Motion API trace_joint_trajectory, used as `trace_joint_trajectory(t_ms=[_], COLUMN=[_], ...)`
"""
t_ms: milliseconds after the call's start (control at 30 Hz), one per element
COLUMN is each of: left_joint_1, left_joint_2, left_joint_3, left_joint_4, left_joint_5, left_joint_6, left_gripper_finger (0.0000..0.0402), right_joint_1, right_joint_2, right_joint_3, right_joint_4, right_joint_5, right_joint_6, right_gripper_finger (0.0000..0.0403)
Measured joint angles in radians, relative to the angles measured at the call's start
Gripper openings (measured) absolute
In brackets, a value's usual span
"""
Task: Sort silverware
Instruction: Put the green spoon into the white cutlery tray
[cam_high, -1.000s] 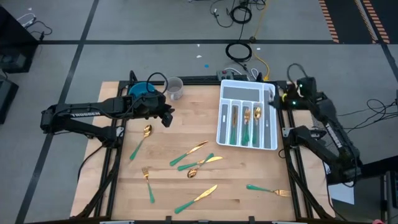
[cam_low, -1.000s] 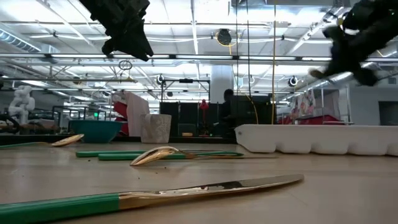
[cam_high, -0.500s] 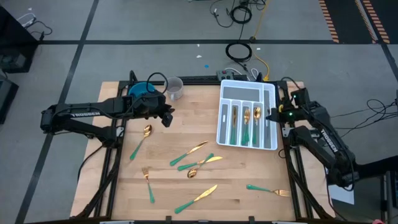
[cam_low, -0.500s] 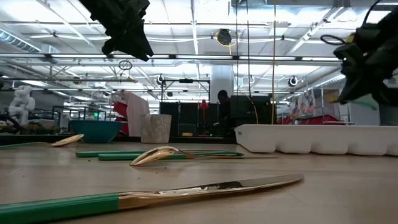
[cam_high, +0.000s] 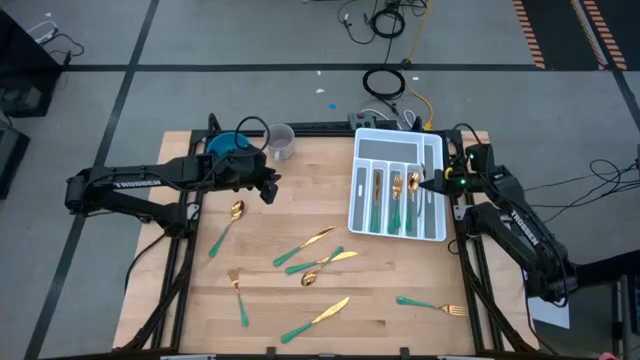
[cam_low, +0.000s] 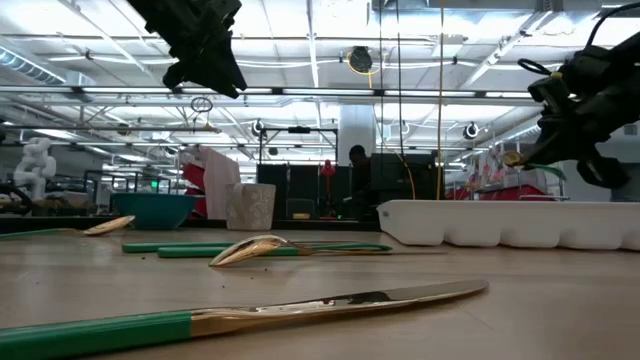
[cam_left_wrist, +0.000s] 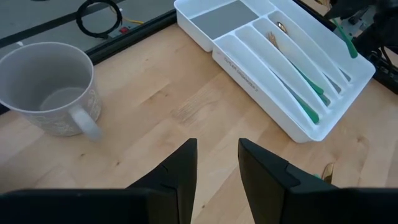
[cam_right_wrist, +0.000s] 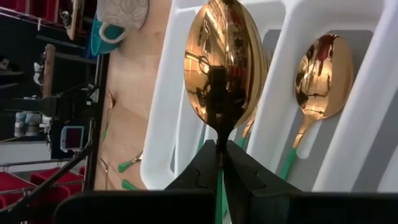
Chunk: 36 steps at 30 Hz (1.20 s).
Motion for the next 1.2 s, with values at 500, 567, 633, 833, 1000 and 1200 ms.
trace_joint_trajectory(t_ms=[500, 567, 633, 833, 1000, 1200], left_joint_1=[0.000, 0.000, 0.000, 0.000, 0.000, 0.000], left_joint_2=[0.000, 0.000, 0.000, 0.000, 0.000, 0.000], left_joint_3=[0.000, 0.000, 0.000, 0.000, 0.000, 0.000], left_joint_4=[0.000, 0.002, 0.003, 0.042, 0.066, 0.098], left_joint_5=[0.000, 0.000, 0.000, 0.001, 0.001, 0.004], left_joint_6=[0.000, 0.000, 0.000, 0.001, 0.001, 0.001], left_gripper_finger=[0.0123, 0.0123, 0.0123, 0.0123, 0.0123, 0.0123], right_joint_1=[0.000, 0.000, 0.000, 0.000, 0.001, 0.013], right_joint_2=[0.000, 0.000, 0.000, 0.000, 0.000, 0.000], right_joint_3=[-0.050, -0.054, -0.053, -0.053, -0.053, -0.075], right_joint_4=[0.029, 0.046, 0.049, 0.041, 0.028, 0.071], right_joint_5=[-0.004, -0.004, -0.004, -0.004, 0.024, 0.029], right_joint_6=[0.067, 0.072, 0.073, 0.074, 0.080, 0.118], right_gripper_finger=[0.0000, 0.0000, 0.0000, 0.0000, 0.0000, 0.0000])
